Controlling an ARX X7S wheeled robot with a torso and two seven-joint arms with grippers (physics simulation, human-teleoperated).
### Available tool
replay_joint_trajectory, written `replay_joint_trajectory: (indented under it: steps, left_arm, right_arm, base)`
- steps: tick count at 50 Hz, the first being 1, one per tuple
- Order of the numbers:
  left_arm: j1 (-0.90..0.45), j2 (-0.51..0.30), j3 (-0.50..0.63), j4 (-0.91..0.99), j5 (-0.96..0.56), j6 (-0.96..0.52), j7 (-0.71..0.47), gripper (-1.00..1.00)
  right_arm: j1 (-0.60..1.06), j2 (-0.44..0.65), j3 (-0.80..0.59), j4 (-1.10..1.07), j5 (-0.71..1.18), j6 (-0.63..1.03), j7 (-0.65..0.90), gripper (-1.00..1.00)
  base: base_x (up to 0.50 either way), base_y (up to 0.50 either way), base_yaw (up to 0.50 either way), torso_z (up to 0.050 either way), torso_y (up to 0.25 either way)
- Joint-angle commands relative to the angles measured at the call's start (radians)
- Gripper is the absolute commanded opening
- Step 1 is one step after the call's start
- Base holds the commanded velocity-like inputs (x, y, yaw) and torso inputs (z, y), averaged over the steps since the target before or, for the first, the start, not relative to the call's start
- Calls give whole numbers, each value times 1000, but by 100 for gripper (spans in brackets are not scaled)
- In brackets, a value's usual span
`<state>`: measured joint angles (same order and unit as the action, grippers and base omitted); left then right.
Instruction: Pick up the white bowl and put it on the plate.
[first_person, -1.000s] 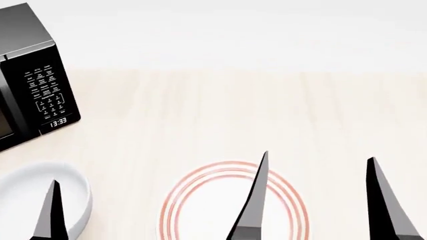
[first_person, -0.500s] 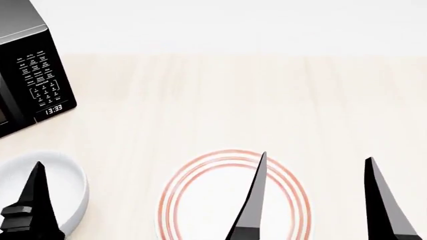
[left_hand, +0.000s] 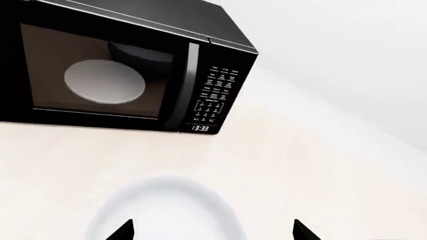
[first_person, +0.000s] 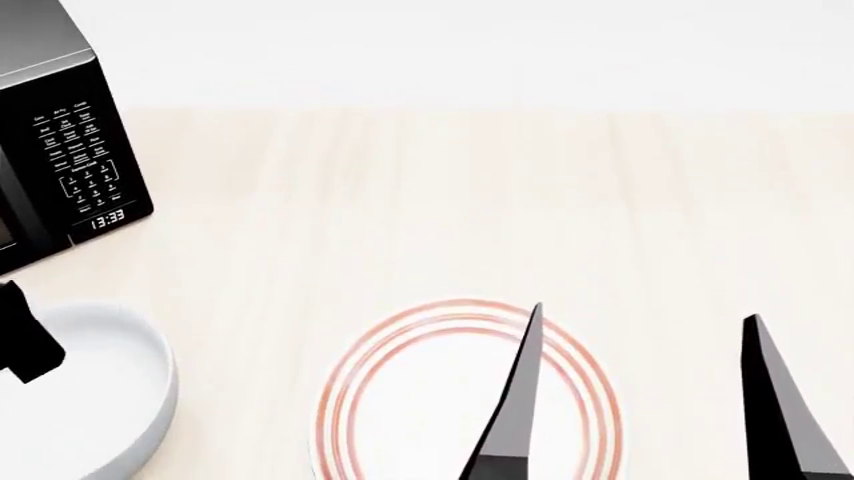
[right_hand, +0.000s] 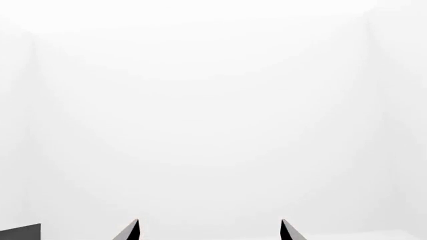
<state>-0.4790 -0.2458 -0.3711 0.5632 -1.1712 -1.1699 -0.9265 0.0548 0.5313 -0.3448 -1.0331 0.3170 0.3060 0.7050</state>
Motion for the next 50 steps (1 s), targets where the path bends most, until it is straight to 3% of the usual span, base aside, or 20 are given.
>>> replay_joint_trajectory:
  steps: [1,14,35,50]
  left_arm:
    - [-98,-4,-24,-149,-33,-92,-100,100]
    - [-140,21,-85,-276,-66,-105,-223,100]
    - [-168,4,-41,-350,32,-12,-196,100]
    - [-184,-41,98,-445,180,66,-103,100]
  right_arm:
    - [10,-7,20,2,-12,-3,-9,100]
    - [4,1,13,20,-9,-26,-1,100]
    - [10,17,11,18,1,-31,20,100]
    - [16,33,5,11,8,-37,35,100]
  base:
    - [0,0,0,0,0]
    - [0,0,0,0,0]
    - [0,0,0,0,0]
    - [0,0,0,0,0]
